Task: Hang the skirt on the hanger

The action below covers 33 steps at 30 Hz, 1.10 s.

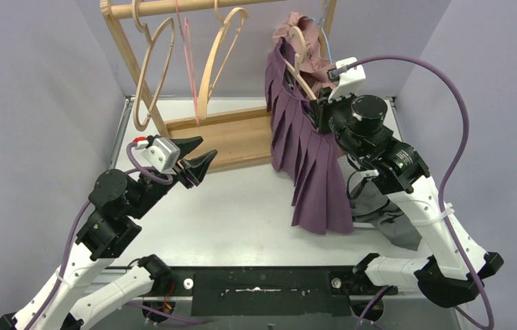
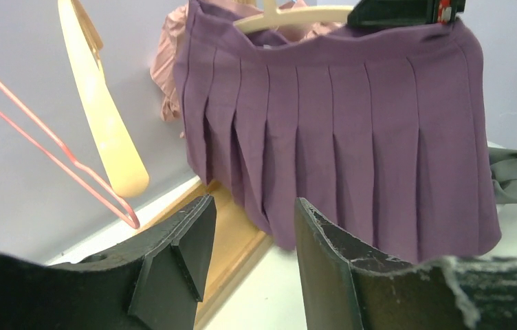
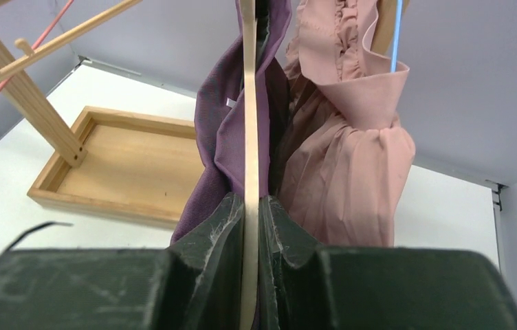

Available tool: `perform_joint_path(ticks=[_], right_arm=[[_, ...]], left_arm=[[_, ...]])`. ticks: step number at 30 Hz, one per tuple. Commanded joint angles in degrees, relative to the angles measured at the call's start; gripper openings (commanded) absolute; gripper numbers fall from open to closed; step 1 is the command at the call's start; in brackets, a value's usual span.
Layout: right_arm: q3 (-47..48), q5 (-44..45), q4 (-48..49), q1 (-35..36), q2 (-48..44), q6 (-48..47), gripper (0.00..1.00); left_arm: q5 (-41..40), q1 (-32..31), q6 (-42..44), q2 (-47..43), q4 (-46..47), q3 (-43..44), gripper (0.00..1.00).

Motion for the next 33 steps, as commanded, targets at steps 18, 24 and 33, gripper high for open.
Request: perform_joint_path(ticks=[18,24,33], right_arm=[[15.55,0.96,25.97,-6.05,12.0,-0.22,0.0],[20.96,-4.28,24.38,-10.8,17.66,2.52,0.0],[25.1,-11.19,19.89,-15.5,22.18,6.61,0.0]], left_arm=[[-1.01,-0.18,-5.01,-0.22,6.14,-4.83,0.45],[-1.68,-0.18,-6.72,-1.72,5.39,-6.44,0.45],[-2.48,-0.18,-7.78,-2.8,4.54,-7.54,0.45]])
